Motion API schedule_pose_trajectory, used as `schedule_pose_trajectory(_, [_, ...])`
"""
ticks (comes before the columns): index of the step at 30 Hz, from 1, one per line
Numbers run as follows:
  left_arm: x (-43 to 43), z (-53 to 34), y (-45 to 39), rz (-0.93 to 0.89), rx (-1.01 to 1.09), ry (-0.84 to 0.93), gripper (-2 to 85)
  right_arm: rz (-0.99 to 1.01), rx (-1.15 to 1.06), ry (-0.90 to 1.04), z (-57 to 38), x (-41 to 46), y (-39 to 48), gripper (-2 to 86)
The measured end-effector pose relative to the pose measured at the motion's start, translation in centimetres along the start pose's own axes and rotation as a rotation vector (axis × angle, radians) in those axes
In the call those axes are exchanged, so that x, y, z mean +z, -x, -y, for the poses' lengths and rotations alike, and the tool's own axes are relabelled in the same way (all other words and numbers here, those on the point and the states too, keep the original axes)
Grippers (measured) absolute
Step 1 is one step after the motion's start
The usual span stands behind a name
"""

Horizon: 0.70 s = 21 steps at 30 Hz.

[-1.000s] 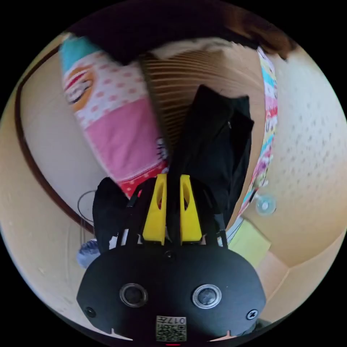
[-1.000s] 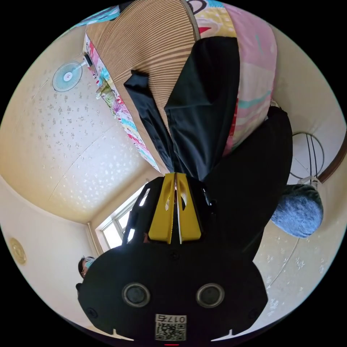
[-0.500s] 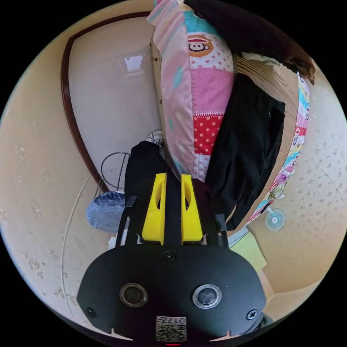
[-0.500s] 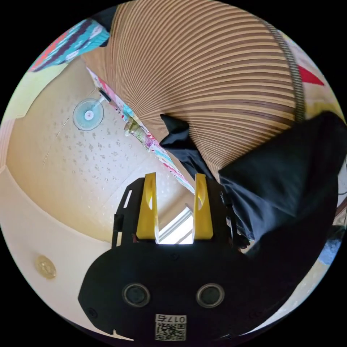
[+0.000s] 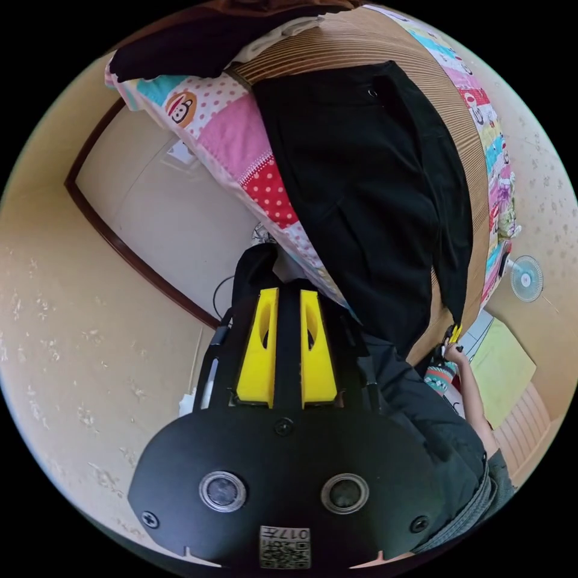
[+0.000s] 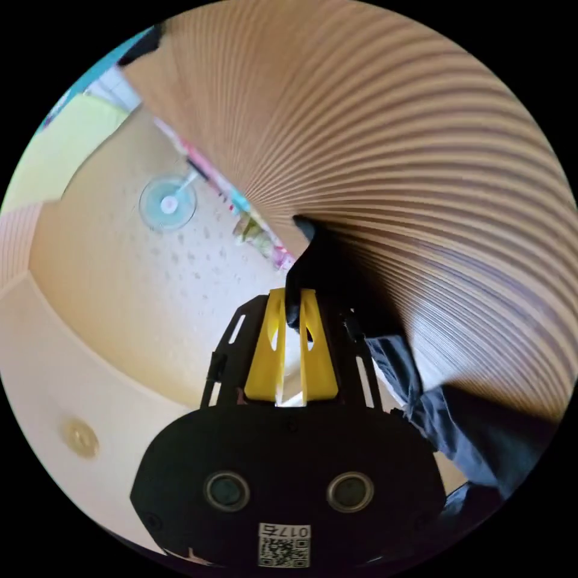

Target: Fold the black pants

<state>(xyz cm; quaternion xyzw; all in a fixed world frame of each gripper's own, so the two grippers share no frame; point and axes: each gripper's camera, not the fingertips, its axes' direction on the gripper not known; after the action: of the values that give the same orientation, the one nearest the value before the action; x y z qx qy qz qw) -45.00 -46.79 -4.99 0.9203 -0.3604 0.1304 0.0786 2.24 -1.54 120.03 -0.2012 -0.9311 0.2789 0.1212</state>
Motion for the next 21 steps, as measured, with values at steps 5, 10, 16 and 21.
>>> schedule_pose_trajectory(5, [-0.1, 0.2, -1.4, -0.012, 0.027, 0.012, 6.5, -0.353, -0.538, 0.407, 0.8, 6.0, 11.9, 3.6])
schedule_pose_trajectory(10, [0.5, 1.2, -2.5, -0.018, 0.057, 0.051, 7.8, -0.525, -0.366, 0.042, 2.0, -1.5, 11.6, 4.5])
schedule_pose_trajectory(16, [1.3, 2.5, -2.3, -0.113, 0.047, 0.035, 11.0, -0.236, -0.170, -0.223, -3.9, -13.5, 3.3, 6.3])
schedule_pose_trajectory(21, [1.8, 4.6, 0.0, -0.192, -0.032, 0.019, 13.0, -0.345, 0.026, -0.191, -11.8, -19.9, -4.5, 7.3])
